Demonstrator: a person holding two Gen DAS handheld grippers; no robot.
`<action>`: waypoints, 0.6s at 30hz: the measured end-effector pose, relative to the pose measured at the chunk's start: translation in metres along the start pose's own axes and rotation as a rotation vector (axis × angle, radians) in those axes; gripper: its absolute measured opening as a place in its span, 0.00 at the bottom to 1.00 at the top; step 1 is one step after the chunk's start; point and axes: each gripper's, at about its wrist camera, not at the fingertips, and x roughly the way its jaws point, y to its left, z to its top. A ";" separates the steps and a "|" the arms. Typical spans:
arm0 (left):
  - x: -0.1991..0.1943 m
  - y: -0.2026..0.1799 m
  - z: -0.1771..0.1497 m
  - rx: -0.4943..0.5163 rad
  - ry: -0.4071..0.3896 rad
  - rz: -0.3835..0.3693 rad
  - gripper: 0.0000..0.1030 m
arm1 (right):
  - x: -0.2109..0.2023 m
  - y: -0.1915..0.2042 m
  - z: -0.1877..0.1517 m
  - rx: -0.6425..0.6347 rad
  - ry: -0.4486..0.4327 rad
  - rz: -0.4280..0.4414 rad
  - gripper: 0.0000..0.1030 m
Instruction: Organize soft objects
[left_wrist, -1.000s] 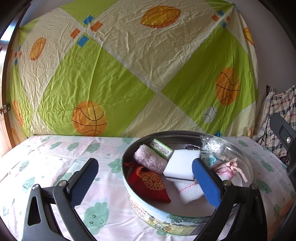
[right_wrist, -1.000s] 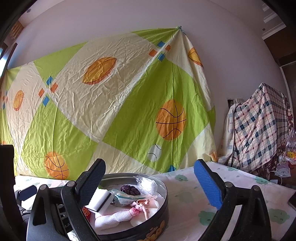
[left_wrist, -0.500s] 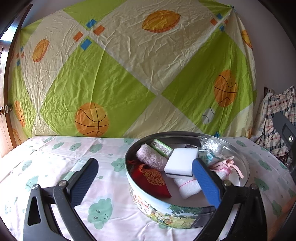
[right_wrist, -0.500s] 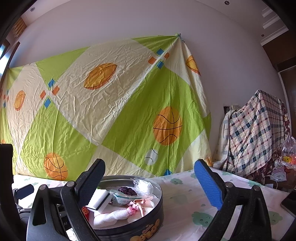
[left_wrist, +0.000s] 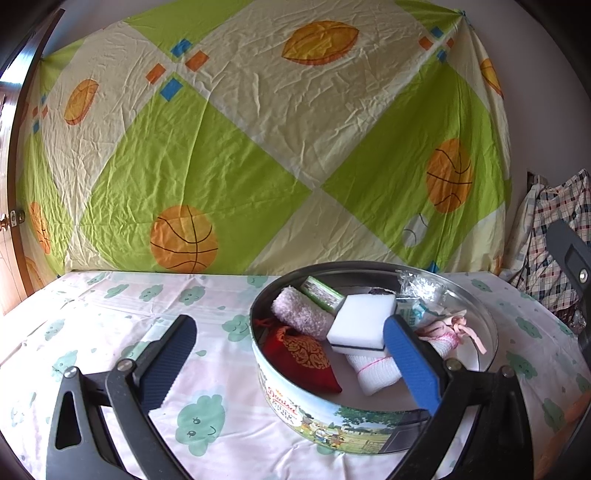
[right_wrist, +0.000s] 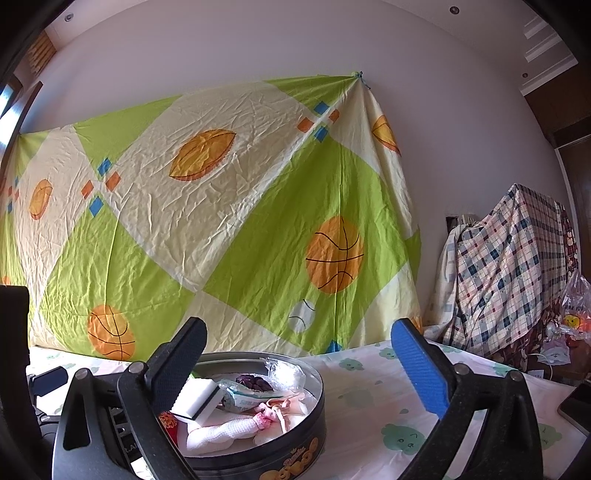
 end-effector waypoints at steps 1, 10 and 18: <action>0.000 0.000 0.000 0.000 0.000 0.001 0.99 | 0.000 0.000 0.000 0.000 0.000 0.001 0.99; -0.001 -0.002 0.000 0.016 -0.007 -0.001 1.00 | -0.001 -0.001 0.002 0.000 -0.004 -0.004 0.99; 0.000 -0.005 0.001 0.024 -0.002 0.018 1.00 | -0.002 -0.002 0.002 -0.001 -0.006 -0.004 0.99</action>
